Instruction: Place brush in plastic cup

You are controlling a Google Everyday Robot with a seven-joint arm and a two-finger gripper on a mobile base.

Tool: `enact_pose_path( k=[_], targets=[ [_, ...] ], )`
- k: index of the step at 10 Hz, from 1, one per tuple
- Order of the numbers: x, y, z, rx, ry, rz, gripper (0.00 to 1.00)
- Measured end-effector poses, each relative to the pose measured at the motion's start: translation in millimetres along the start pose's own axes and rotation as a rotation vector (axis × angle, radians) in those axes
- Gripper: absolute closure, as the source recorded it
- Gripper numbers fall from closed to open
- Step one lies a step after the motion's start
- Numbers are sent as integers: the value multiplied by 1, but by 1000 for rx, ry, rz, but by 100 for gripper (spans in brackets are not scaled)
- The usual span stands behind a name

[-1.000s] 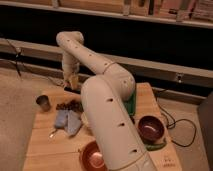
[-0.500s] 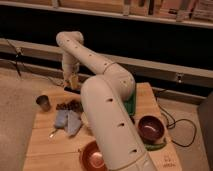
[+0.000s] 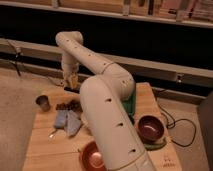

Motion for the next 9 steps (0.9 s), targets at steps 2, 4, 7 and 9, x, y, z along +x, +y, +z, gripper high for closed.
enact_pose_path(
  k=[2, 4, 7, 9],
  targets=[
    [-12, -19, 0, 61, 73, -49, 95],
    [-23, -34, 1, 125, 160, -89, 95],
    [-34, -43, 4, 160, 184, -140, 95],
    [-46, -49, 7, 173, 157, -170, 95]
  ],
)
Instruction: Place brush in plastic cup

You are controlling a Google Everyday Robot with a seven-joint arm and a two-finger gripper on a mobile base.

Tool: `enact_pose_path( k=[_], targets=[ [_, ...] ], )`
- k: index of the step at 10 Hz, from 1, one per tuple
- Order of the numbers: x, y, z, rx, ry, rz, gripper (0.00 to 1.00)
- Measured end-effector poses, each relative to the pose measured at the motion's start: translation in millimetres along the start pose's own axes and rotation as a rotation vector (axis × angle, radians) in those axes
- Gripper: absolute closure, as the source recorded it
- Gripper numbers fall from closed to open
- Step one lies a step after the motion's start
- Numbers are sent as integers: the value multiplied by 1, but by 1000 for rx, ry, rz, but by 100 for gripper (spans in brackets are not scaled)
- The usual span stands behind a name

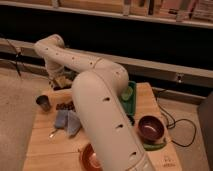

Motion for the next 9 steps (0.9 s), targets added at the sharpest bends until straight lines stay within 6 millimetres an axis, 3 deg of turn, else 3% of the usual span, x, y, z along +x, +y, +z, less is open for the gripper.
enact_pose_path(
  k=[9],
  targets=[
    [-40, -27, -12, 76, -145, -90, 95]
  ],
)
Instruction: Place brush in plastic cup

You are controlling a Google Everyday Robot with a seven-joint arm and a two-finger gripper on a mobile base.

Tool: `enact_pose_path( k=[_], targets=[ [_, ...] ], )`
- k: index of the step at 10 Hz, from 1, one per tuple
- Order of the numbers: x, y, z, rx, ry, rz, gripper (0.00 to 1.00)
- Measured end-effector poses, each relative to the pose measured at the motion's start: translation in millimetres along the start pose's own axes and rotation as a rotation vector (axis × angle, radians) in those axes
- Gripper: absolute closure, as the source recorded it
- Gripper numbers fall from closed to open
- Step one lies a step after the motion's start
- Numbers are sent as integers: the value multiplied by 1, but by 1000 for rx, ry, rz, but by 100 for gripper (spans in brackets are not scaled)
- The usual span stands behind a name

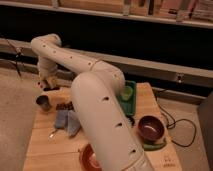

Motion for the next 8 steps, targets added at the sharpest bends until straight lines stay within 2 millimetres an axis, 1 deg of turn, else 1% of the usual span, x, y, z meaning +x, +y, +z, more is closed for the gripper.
enact_pose_path(
  k=[4, 8],
  targets=[
    [-6, -6, 0, 15, -55, -21, 95],
    [-27, -18, 5, 16, -113, -69, 95]
  ],
)
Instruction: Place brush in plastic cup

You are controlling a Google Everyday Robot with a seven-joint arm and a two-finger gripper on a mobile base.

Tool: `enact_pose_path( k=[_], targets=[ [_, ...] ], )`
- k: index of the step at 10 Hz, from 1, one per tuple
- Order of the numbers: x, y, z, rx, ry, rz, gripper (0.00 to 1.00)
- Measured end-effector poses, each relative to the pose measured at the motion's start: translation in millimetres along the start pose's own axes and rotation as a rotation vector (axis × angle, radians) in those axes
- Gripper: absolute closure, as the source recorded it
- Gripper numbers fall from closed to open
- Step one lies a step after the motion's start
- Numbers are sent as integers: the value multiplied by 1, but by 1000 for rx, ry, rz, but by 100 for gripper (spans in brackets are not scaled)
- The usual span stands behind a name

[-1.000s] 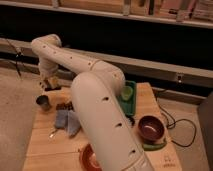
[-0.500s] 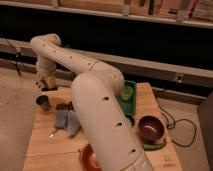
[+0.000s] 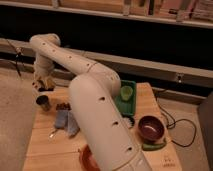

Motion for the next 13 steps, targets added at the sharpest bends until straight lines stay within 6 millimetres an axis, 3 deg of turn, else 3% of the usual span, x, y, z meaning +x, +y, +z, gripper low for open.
enact_pose_path(
  k=[3, 7, 13],
  targets=[
    [-24, -11, 10, -2, -48, -38, 95],
    [-48, -12, 21, 3, -123, -49, 95],
    [-42, 2, 27, 19, -215, 4, 95]
  ],
)
